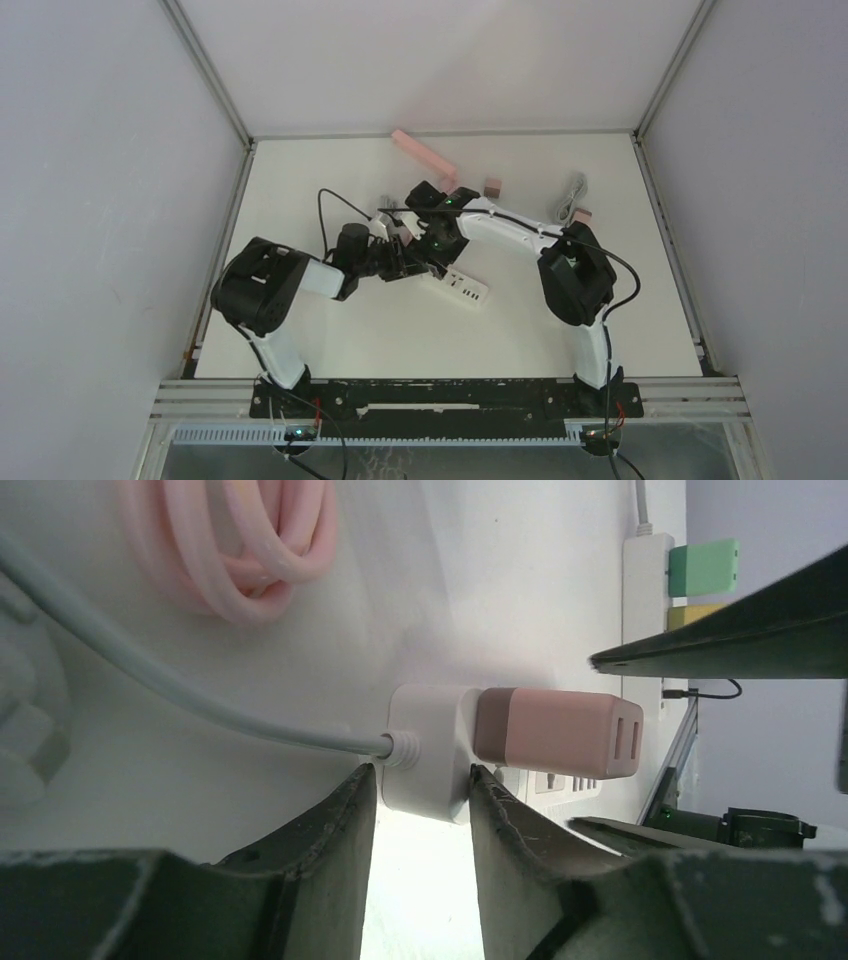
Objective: Insert the plug
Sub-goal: Insert the plug into the socket, then pick up the plug from the center of the board.
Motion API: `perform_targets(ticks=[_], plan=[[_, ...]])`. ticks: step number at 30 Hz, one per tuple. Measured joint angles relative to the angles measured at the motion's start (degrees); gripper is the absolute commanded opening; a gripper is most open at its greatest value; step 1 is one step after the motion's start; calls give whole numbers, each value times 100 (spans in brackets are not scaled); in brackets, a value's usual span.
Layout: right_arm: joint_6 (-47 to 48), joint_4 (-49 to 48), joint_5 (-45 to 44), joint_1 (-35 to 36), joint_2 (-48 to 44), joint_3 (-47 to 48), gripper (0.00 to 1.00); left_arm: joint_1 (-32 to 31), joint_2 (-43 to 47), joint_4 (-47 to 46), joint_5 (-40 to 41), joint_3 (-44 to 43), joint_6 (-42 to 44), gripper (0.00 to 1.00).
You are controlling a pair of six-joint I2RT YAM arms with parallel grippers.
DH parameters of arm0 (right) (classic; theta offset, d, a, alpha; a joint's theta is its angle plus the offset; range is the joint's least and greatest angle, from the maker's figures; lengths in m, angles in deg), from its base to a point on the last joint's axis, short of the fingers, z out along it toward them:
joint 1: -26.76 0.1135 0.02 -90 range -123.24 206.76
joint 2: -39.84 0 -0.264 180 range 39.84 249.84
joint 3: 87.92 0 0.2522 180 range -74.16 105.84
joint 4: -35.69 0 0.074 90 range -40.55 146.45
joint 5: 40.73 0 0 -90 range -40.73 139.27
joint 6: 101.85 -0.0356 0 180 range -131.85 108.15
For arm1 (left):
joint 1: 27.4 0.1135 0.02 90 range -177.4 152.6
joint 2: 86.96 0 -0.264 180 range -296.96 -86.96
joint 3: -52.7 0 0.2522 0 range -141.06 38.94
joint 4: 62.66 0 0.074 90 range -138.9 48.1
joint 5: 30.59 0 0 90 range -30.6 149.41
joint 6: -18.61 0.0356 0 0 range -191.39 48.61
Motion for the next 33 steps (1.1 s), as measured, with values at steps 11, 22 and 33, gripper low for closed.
perform_targets(ticks=[11,22,33], plan=[[-352,-273,-225,-9,-1550,-647,100,0,968,1016,651,210,525,63],[-831,-861,-1220,-308,-3257,-1506,100,2,3834,2680,2291,673,651,67],[-1526,-1722,-2074,-1255,-4933,-3012,100,0,7025,5235,3200,229,809,84]])
